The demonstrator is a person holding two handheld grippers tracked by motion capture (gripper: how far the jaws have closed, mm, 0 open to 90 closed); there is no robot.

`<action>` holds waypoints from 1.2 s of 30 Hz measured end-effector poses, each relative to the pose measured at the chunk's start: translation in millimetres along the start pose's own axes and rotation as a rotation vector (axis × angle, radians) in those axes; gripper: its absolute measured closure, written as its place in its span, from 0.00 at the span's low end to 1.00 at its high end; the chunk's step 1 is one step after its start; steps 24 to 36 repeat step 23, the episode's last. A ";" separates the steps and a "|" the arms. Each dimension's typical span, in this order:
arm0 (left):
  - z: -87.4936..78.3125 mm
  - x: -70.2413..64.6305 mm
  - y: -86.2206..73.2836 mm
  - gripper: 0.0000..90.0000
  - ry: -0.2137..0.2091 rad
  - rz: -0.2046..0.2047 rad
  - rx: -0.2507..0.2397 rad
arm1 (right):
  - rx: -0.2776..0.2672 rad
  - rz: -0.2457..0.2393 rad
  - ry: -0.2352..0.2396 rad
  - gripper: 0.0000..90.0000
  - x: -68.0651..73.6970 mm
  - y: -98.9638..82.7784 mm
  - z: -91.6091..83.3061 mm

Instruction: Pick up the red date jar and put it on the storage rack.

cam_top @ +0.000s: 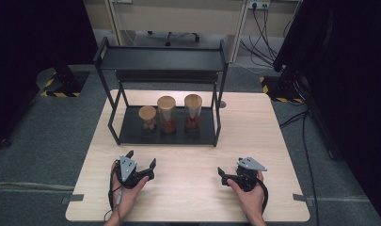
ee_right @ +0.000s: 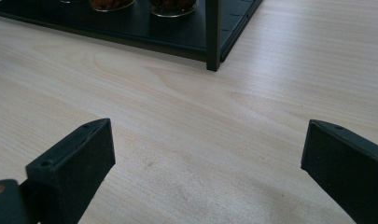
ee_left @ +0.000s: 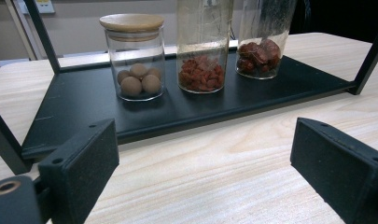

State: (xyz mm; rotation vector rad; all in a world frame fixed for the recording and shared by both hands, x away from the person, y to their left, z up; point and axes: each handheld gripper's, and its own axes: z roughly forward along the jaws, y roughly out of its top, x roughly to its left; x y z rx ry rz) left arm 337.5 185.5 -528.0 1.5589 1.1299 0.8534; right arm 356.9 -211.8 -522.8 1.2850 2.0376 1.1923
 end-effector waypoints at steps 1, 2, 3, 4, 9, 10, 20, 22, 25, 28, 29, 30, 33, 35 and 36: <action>0.0 0.0 0.0 0.08 0.000 0.000 0.000 | -0.001 0.002 -0.001 0.03 0.0 0.0 -0.1; 0.0 0.0 0.0 0.08 0.000 0.000 0.000 | -0.001 0.001 -0.001 0.03 0.0 0.0 -0.1; 0.0 0.0 0.0 0.08 0.000 0.000 0.000 | 0.000 -0.001 -0.001 0.03 0.1 0.0 0.0; 0.0 0.1 0.0 0.08 0.000 0.000 0.000 | 0.000 -0.002 -0.001 0.03 0.2 0.0 0.0; 0.0 0.1 0.0 0.08 -0.001 -0.001 0.001 | 0.000 0.000 -0.002 0.03 0.1 -0.1 -0.1; 0.1 0.2 0.0 0.08 -0.001 -0.001 0.001 | -0.001 0.001 -0.001 0.03 0.0 -0.1 -0.1; 0.3 0.4 0.1 0.08 0.002 -0.003 0.004 | 0.000 0.009 0.000 0.03 -0.6 0.0 -0.2; 0.3 0.3 0.1 0.08 0.002 -0.003 0.003 | 0.001 0.011 -0.001 0.03 -0.8 0.0 -0.1; 0.3 0.2 0.1 0.08 0.002 -0.003 0.003 | 0.001 0.011 -0.001 0.03 -0.8 0.0 -0.1; 0.3 0.2 0.1 0.08 0.002 -0.003 0.003 | 0.001 0.011 -0.001 0.03 -0.8 0.0 -0.1; 0.3 0.2 0.1 0.08 0.002 -0.003 0.003 | 0.001 0.011 -0.001 0.03 -0.8 0.0 -0.1; 0.3 0.2 0.1 0.08 0.002 -0.003 0.003 | 0.001 0.011 -0.001 0.03 -0.8 0.0 -0.1; 0.3 0.2 0.1 0.08 0.002 -0.003 0.003 | 0.001 0.011 -0.001 0.03 -0.8 0.0 -0.1; 0.3 0.2 0.1 0.08 0.002 -0.003 0.003 | 0.001 0.011 -0.001 0.03 -0.8 0.0 -0.1; 0.3 0.2 0.1 0.08 0.002 -0.003 0.003 | 0.001 0.011 -0.001 0.03 -0.8 0.0 -0.1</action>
